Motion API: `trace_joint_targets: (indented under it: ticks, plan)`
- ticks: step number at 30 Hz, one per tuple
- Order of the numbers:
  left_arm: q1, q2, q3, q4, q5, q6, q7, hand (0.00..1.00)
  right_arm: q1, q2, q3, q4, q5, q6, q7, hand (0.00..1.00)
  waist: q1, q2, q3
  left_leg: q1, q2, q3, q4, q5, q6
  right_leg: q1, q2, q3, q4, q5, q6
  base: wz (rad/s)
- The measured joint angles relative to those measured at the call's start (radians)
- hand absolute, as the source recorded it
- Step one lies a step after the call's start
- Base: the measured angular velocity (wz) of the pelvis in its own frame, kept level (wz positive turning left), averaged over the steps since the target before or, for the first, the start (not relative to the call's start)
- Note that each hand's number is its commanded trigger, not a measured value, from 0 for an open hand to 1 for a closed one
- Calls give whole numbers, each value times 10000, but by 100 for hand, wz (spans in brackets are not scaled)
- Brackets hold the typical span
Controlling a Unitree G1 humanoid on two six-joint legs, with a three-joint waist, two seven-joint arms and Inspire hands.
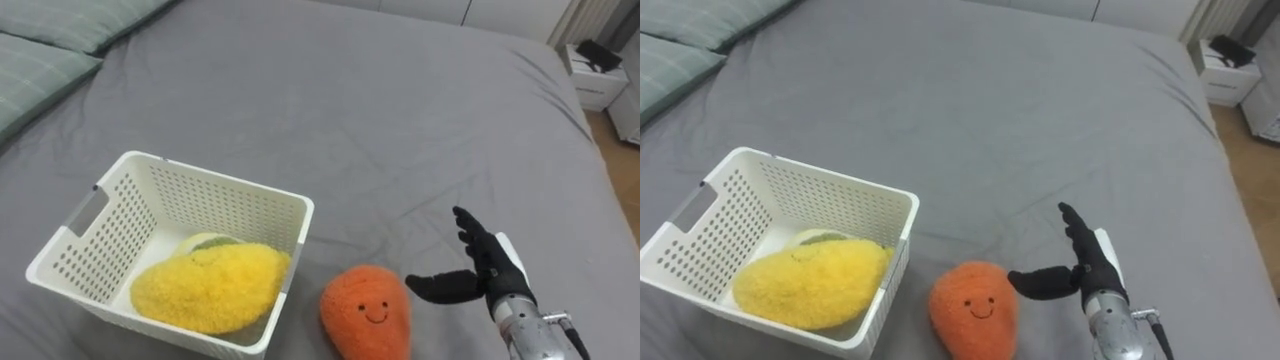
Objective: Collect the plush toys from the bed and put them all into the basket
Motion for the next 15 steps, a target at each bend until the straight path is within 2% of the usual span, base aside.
trace_joint_targets:
  ticks: [7, 15]
  plan:
    - [-39, -14, -69, -2, -124, 0, -19, 0, 1, 246, 0, 637, -11, 9, 223, 0, -20, 79, 53, -37, -3, -3, -19, -20, 9, -51, 3, 20, -3, -3, 4, 0]
    - [-179, -158, -91, 4, -506, -39, -7, 0, -12, 361, 160, 1223, -6, -7, 362, 0, 83, 69, 44, -77, -2, -1, -32, -22, 5, -114, 12, 34, -7, -3, 4, 0]
